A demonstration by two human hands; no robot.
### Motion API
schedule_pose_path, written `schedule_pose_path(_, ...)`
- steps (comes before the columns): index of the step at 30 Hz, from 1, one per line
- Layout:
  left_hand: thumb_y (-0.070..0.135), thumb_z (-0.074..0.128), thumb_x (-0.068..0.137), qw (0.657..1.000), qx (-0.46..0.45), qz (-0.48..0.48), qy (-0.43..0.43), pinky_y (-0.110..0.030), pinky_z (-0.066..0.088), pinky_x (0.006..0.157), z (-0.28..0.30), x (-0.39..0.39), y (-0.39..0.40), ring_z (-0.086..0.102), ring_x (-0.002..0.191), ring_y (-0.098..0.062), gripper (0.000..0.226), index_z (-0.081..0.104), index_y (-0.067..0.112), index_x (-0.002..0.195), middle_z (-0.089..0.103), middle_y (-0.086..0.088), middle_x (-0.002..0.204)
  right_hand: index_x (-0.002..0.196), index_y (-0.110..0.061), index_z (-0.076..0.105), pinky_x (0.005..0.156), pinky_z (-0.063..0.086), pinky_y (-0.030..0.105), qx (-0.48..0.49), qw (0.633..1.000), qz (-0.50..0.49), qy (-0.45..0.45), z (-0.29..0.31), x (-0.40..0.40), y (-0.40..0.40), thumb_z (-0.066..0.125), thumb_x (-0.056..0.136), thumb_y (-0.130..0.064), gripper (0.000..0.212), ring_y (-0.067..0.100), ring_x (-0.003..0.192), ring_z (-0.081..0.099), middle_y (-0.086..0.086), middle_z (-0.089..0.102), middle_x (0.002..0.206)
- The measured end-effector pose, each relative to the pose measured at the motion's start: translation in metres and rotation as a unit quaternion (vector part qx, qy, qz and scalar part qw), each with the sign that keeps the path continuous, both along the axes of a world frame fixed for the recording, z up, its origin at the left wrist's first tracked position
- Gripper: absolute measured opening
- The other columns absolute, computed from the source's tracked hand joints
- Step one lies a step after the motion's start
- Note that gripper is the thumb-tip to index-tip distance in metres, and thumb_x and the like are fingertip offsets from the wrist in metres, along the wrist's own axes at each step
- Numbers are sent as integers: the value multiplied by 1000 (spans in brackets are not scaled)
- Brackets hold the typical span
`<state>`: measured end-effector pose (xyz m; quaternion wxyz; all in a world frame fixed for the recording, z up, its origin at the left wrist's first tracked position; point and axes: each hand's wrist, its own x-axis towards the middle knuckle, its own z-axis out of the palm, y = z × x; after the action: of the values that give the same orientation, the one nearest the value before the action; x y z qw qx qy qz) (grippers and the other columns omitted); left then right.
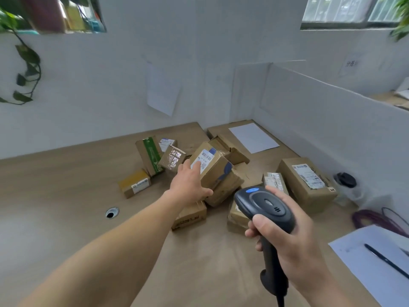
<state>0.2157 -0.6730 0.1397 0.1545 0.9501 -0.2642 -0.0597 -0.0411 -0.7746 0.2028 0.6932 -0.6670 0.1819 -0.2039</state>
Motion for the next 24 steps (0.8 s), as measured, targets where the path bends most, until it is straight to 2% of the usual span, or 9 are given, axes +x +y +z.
schedule_pose_path(2, 51, 84, 73, 1000, 7, 14, 26, -46, 42, 107, -3, 13, -14, 24, 145, -29, 101, 28, 20, 151, 24, -10, 158, 128, -34, 62, 55, 54, 37, 5, 1000, 15, 1, -3, 16, -18, 85, 56, -43, 77, 34, 75, 73, 14, 74, 90)
schedule_pose_path(6, 47, 87, 71, 997, 10, 44, 67, -48, 35, 115, -12, 45, -40, 14, 152, -30, 113, 19, 22, 158, 10, -10, 166, 138, -29, 54, 58, 56, 36, 23, 999, 45, 13, -9, 48, -58, 83, 65, -29, 79, 31, 75, 73, 18, 74, 87)
schedule_pose_path(9, 39, 90, 68, 992, -16, 64, 105, -48, 34, 117, -22, 73, -62, 11, 154, -30, 124, 7, 29, 160, 1, -7, 168, 139, -29, 54, 58, 56, 37, 29, 997, 64, 20, -16, 71, -90, 91, 55, -41, 93, 29, 76, 73, 17, 74, 88)
schedule_pose_path(11, 31, 93, 67, 988, -30, 68, 132, -50, 29, 121, -26, 89, -75, 5, 156, -30, 133, -2, 32, 160, -7, -5, 169, 138, -32, 54, 57, 57, 37, 34, 997, 68, 30, -21, 84, -107, 90, 48, -46, 99, 30, 77, 73, 16, 74, 90)
schedule_pose_path(13, 25, 95, 65, 986, -26, 67, 151, -52, 22, 123, -30, 106, -84, -3, 156, -28, 141, -8, 32, 160, -12, -4, 169, 137, -32, 54, 56, 56, 36, 42, 996, 75, 33, -27, 94, -122, 85, 51, -43, 93, 30, 75, 73, 17, 74, 89)
schedule_pose_path(16, 25, 97, 61, 981, -18, 56, 186, -53, 16, 124, -35, 130, -89, -8, 156, -28, 148, -13, 31, 159, -16, -3, 168, 136, -27, 55, 50, 55, 34, 61, 994, 83, 31, -34, 106, -137, 86, 56, -28, 86, 28, 67, 70, 20, 73, 83)
schedule_pose_path(18, 27, 97, 60, 978, -9, 43, 206, -51, 14, 125, -39, 142, -89, -5, 156, -29, 150, -14, 30, 159, -13, -3, 169, 135, -26, 56, 50, 55, 35, 60, 994, 85, 32, -35, 111, -145, 86, 53, -31, 87, 27, 66, 70, 19, 73, 83)
schedule_pose_path(21, 32, 98, 58, 977, -2, 29, 212, -48, 20, 123, -43, 149, -88, 8, 154, -32, 150, -12, 29, 160, -5, 1, 167, 137, -24, 56, 52, 56, 35, 59, 994, 81, 36, -39, 115, -152, 83, 51, -40, 91, 28, 70, 71, 17, 74, 87)
schedule_pose_path(24, 49, 96, 47, 981, 12, 22, 195, -57, 27, 120, -44, 140, -85, 19, 150, -39, 152, -10, 42, 156, 1, 4, 164, 137, -26, 55, 54, 56, 34, 62, 994, 83, 40, -38, 116, -150, 83, 53, -41, 90, 28, 73, 71, 16, 74, 88)
